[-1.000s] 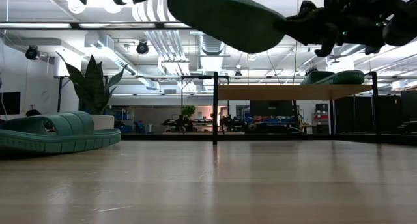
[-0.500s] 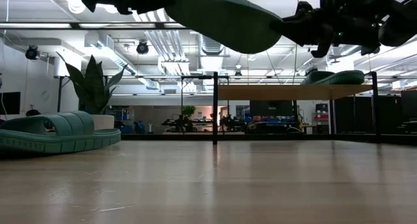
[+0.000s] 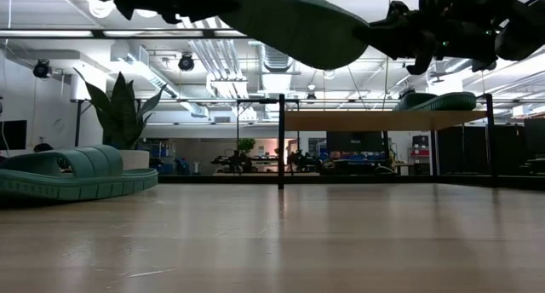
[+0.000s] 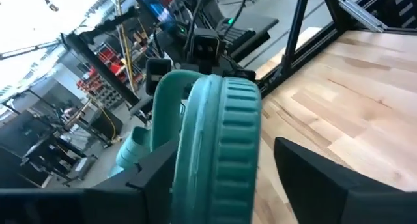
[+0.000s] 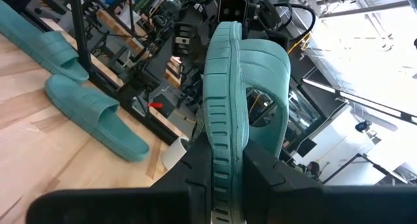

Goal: Pick and place slides into the shelf
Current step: Put the top right green slipper on the shelf

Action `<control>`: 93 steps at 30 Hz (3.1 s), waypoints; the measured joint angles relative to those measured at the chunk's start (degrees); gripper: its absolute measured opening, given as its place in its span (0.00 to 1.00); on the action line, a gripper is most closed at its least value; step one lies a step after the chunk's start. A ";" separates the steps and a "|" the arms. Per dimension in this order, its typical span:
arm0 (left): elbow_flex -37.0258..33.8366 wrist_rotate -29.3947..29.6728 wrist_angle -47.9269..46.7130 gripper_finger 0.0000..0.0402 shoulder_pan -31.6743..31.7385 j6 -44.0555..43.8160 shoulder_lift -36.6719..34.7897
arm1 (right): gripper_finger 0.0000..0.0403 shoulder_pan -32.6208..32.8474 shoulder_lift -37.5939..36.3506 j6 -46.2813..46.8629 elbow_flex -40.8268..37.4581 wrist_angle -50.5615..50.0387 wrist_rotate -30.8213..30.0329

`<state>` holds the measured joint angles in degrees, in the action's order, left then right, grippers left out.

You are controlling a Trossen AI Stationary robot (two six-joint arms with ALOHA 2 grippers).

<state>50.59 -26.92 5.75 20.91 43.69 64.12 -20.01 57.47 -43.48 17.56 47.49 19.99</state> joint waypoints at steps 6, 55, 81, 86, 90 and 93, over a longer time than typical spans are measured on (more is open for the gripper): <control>0.37 0.25 0.07 0.33 -0.02 5.35 3.14 | 0.09 0.00 0.00 0.39 0.00 -0.10 -0.02; -2.41 38.62 3.82 0.13 -3.38 12.68 -3.32 | 0.34 0.00 -4.90 18.43 0.04 1.32 -8.33; -9.29 59.44 65.80 0.13 -12.04 59.71 24.85 | 0.51 0.11 -9.29 25.53 4.86 0.12 -21.03; -8.17 60.50 67.24 0.13 -12.04 64.91 28.06 | 0.51 1.41 -9.19 23.56 10.51 -8.65 -21.01; -6.73 62.16 67.31 0.13 -12.04 67.87 29.98 | 0.51 3.20 -6.91 20.05 17.40 -19.64 -21.50; -5.59 63.85 66.76 0.13 -12.04 68.12 30.84 | 0.51 4.42 -3.64 17.96 23.71 -28.03 -22.96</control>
<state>44.99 36.93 72.51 8.86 111.81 94.96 -15.59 53.83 -25.52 41.28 19.46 -2.98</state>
